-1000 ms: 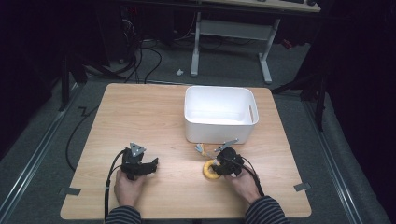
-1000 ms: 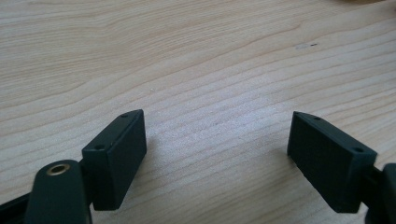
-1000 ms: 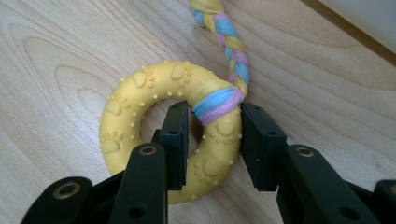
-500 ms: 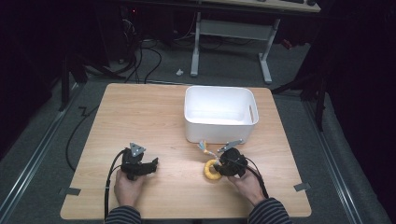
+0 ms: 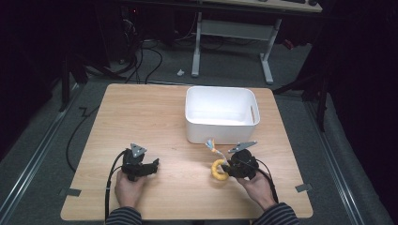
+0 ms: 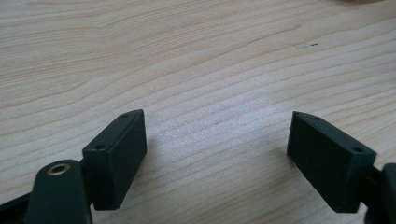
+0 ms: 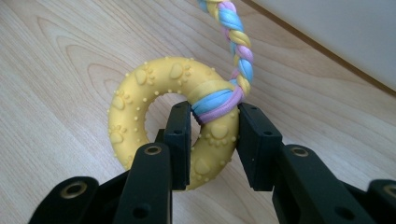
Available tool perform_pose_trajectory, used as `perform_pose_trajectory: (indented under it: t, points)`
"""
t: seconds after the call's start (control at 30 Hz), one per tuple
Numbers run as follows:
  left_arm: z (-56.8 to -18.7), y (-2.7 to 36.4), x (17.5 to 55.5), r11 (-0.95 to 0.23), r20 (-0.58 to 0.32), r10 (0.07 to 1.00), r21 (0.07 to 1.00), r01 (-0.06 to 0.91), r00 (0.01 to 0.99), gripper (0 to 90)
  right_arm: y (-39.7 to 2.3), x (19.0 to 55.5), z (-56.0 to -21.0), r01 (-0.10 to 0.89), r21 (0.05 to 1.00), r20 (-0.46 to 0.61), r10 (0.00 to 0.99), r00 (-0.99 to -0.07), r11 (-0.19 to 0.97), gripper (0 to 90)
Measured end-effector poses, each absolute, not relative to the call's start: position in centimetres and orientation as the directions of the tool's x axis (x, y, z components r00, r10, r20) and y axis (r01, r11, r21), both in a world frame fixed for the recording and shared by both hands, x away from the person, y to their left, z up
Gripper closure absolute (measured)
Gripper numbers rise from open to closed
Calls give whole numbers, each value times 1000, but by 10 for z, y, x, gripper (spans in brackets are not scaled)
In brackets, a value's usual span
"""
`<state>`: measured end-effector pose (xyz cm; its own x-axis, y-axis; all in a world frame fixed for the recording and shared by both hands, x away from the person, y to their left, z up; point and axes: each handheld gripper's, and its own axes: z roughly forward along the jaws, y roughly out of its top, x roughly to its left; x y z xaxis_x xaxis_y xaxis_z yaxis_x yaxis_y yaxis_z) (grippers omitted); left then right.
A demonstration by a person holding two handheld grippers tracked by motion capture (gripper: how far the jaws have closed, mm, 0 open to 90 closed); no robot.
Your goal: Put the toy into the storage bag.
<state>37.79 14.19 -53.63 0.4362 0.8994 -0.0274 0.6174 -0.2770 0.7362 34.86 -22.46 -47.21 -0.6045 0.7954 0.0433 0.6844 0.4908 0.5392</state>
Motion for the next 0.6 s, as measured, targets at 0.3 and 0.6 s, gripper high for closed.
perform_pose_trajectory:
  t: [0.3, 0.6]
  points:
    - [-536, 141, 378, -285, -17, 900, 734, 616, 436, 201, -244, 340, -468, 687, 574, 57, 815, -577, 446, 673]
    - [-536, 140, 377, -285, -12, 902, 734, 616, 431, 201, -265, 331, -463, 694, 590, 58, 835, -547, 413, 673]
